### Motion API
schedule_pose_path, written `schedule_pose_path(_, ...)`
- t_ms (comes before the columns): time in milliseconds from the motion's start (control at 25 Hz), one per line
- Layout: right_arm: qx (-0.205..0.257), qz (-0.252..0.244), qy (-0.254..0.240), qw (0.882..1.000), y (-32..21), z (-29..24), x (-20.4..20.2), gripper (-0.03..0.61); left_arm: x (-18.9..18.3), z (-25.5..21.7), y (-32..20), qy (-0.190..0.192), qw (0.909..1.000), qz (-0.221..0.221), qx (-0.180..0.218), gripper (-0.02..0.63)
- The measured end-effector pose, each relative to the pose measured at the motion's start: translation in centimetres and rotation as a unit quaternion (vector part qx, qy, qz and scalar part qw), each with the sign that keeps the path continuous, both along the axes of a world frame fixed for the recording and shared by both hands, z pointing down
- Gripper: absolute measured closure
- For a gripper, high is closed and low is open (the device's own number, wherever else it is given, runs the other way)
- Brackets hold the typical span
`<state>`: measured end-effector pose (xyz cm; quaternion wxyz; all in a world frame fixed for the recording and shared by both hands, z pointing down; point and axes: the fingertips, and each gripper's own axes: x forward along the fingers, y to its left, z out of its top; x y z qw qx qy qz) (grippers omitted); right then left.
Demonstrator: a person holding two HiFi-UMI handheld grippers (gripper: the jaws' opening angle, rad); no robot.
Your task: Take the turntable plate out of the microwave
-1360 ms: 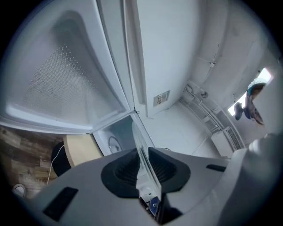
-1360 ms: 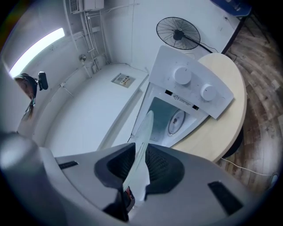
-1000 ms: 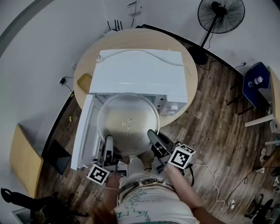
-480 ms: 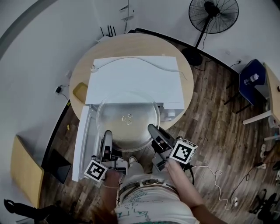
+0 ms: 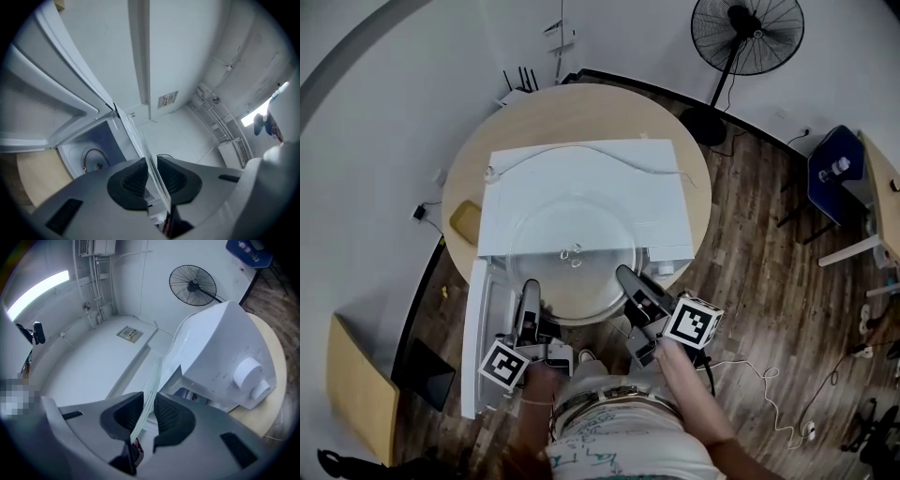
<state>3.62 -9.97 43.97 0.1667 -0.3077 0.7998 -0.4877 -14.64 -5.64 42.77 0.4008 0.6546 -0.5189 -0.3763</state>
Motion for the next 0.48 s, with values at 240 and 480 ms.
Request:
schedule_pose_path(240,-0.013,0.000,-0.003,1.000,-1.9,0.3,-0.6,0.514,-0.2,0.6,-2.0,0.015,0.9995,-0.002,-0.028,0.549)
schedule_pose_path(480,-0.022,-0.005,0.009,1.000,-3.2,0.6,-1.1,0.506,-0.5,0.6,-3.5,0.022,0.9987,-0.015,-0.042,0.548)
